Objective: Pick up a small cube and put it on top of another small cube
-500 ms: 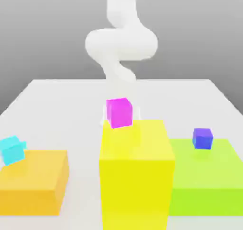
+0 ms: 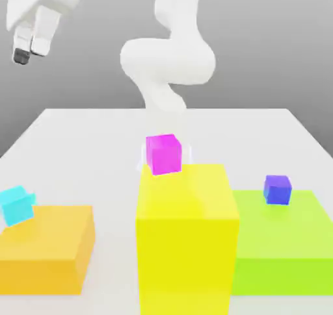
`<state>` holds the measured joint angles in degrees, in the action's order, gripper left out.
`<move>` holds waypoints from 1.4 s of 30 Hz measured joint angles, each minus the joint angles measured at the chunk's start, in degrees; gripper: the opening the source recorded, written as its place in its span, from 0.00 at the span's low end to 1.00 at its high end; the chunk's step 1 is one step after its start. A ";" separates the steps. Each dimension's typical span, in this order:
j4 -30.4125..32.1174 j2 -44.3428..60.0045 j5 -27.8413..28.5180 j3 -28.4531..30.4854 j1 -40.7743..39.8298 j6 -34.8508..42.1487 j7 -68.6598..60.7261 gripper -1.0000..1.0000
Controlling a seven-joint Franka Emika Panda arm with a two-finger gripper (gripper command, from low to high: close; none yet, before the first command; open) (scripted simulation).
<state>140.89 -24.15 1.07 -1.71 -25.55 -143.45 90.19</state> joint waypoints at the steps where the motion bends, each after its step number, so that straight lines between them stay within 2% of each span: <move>1: 0.51 1.23 0.09 0.00 -1.35 -0.64 2.52 0.50; 15: 7.72 18.38 1.50 3.81 -16.63 -9.92 38.05 0.50; 23: 11.86 28.17 -1.63 7.48 -23.87 -15.23 55.51 0.50; 30: 10.82 41.21 -6.58 5.33 -26.60 -25.26 56.29 0.50; 31: 10.58 42.58 -6.89 4.94 -26.92 -26.38 56.06 0.00; 37: 10.45 43.26 -7.07 4.75 -27.07 -27.10 55.92 0.00; 42: 11.85 35.57 -4.80 6.49 -25.87 -20.78 57.68 0.00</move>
<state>152.74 11.42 -3.73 4.78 -51.43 -164.23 147.86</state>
